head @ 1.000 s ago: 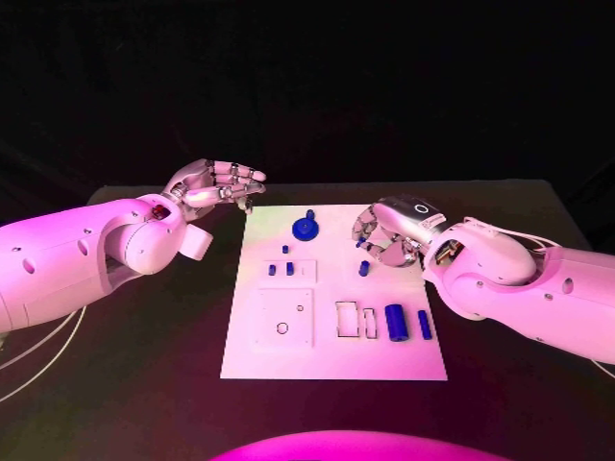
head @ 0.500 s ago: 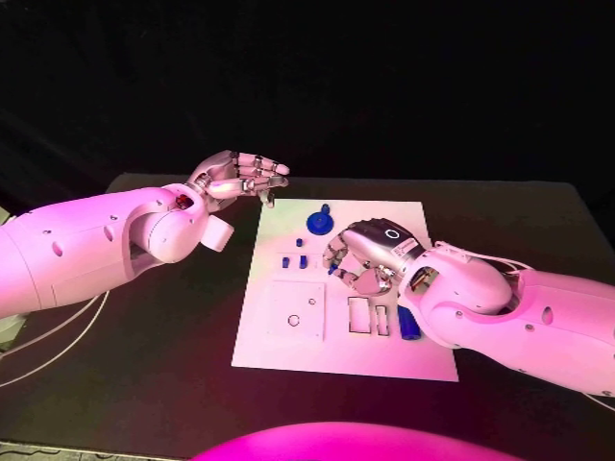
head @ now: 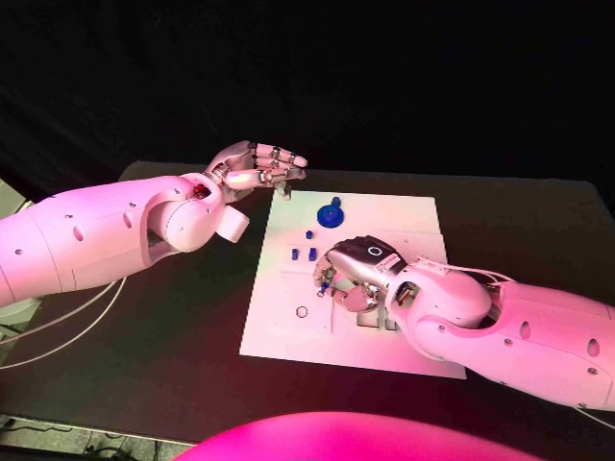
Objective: Assemble the parts on the task board
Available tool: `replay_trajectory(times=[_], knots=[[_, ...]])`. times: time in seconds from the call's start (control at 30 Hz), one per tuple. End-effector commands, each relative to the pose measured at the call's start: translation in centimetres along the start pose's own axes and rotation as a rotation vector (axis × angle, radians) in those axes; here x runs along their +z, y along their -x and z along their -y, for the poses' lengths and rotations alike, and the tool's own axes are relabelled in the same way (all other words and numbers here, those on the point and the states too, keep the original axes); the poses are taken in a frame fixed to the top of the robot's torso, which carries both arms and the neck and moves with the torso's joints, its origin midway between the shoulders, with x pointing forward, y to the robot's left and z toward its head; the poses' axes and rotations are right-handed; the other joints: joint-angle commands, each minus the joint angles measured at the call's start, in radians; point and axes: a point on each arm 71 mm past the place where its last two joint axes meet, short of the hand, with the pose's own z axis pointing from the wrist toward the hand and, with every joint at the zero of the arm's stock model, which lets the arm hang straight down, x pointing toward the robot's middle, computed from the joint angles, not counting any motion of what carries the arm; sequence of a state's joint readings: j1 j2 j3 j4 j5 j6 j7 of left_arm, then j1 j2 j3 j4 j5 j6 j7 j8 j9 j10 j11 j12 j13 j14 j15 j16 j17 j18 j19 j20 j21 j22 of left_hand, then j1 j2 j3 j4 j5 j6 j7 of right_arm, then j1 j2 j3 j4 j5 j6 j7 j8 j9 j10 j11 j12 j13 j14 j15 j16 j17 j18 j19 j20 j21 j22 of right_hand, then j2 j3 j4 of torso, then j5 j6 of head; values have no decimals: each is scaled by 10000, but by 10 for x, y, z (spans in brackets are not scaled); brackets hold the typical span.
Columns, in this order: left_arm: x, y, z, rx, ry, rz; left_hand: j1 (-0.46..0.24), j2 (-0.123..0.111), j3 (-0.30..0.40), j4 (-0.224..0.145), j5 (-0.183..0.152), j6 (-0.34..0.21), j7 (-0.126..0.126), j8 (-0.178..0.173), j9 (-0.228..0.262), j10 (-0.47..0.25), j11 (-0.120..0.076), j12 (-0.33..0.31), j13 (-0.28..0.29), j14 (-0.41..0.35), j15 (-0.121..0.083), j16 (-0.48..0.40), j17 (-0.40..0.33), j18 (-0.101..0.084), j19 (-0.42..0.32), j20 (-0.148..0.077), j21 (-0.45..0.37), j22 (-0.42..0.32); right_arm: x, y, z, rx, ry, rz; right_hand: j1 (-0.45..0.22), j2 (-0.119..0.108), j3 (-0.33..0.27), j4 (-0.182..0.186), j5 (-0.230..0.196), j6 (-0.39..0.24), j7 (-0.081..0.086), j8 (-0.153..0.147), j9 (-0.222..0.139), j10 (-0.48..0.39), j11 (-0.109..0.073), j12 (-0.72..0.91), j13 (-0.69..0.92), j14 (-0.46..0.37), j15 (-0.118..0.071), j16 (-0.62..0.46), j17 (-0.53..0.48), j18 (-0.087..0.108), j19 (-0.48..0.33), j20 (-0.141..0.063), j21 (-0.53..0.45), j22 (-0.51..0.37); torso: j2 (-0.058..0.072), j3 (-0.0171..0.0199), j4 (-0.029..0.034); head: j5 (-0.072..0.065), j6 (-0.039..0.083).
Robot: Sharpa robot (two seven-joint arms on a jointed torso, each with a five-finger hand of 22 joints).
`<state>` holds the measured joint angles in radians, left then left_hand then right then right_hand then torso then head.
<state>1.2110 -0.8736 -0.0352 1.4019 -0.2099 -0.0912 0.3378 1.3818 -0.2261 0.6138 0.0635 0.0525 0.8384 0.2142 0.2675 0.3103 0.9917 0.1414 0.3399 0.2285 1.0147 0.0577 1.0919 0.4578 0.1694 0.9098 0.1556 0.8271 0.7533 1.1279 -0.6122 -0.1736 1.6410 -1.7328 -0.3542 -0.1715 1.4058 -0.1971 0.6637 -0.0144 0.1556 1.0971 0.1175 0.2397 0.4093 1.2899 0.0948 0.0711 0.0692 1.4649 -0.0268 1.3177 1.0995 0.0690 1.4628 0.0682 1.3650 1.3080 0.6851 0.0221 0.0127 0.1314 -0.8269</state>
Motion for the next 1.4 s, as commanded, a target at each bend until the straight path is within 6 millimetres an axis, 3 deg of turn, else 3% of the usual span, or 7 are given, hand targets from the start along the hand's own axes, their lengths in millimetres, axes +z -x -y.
replay_trajectory(times=[0.03, 0.8, 1.4], knots=[[1, -2, 1, -116, -81, -78, 15, 81, -62, -4, 18, -70, -28, 2, -11, -59, -25, 57, -15, 20, 50, -66, -15, 147, 41, 4, -38, -8, 1, -4, -2, -478, 101, -213, -9, 63, 193, -125, 56, 45, 40, 31, 15, 520, -468, 5, 352, 271, -59, 49, -1, -148, 82, 3, -7, 645, 1, 12, -3, 78, -70], [1, -2, 0, -142, 27, -155, 16, 82, -82, 3, 17, -96, -16, -8, -23, -90, -13, 54, -22, 19, 59, -73, -15, 146, 53, 9, -58, -24, 5, -10, -5, -715, 176, -144, -29, 54, 213, -143, 108, 42, 44, 29, 23, 523, -464, -3, 358, 271, -54, 57, 0, -155, 90, 8, 20, 674, 3, 26, -8, 141, -150], [0, -2, 0, -147, 86, -204, 11, 84, -103, 16, 17, -122, -4, -18, -35, -123, -1, 50, -30, 18, 69, -79, -15, 144, 64, 16, -79, -42, 9, -18, -5, -823, 166, -477, -39, 47, 220, -153, 124, 43, 45, 29, 27, 527, -464, -6, 362, 270, -53, 60, -3, -162, 102, 12, 49, 704, -3, 12, 2, 178, -204]])
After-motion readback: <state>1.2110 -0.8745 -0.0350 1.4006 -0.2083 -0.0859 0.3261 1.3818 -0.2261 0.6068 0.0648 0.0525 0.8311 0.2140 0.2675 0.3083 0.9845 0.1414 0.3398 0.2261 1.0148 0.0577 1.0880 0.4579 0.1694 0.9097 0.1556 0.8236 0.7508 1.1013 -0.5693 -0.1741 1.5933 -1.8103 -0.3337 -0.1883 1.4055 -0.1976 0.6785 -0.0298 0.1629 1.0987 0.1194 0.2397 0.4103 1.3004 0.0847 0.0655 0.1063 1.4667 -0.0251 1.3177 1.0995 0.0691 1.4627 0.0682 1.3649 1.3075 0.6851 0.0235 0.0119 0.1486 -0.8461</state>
